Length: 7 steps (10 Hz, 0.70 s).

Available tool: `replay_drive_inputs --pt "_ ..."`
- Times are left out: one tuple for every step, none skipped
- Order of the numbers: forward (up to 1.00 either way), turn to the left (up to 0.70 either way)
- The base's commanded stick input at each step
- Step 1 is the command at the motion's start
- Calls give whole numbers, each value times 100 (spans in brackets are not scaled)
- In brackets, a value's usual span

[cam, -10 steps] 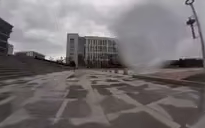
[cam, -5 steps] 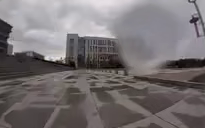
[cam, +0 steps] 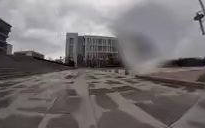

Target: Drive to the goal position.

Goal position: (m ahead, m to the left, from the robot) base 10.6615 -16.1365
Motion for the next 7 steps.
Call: replay_drive_inputs --pt "70 0" --pt "70 0" --pt "70 0" --pt "70 0" --pt "70 0" --pt "70 0" --pt "70 0"
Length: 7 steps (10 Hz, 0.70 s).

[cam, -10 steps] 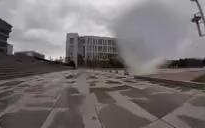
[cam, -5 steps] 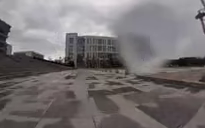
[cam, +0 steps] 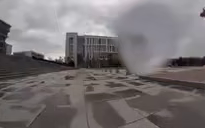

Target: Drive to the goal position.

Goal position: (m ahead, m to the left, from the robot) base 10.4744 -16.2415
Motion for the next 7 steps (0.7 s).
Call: replay_drive_inputs --pt "70 0" --pt "70 0" --pt "70 0" --pt "70 0" --pt "70 0" --pt "70 0" --pt "70 0"
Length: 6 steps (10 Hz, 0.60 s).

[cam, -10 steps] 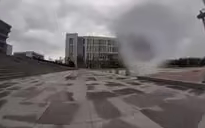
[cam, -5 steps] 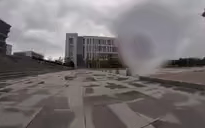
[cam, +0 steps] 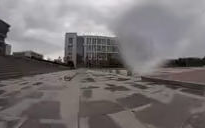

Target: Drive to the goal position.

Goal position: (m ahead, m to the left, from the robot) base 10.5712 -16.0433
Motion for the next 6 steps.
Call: replay_drive_inputs --pt "70 0" --pt "70 0" --pt "70 0" --pt "70 0" --pt "70 0" --pt "70 -25"
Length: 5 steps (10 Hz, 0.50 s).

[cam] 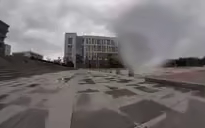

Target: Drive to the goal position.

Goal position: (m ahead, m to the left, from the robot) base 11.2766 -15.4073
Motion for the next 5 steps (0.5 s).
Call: replay_drive_inputs --pt "70 -34" --pt "70 -35" --pt "70 -35" --pt "70 0" --pt "70 0"
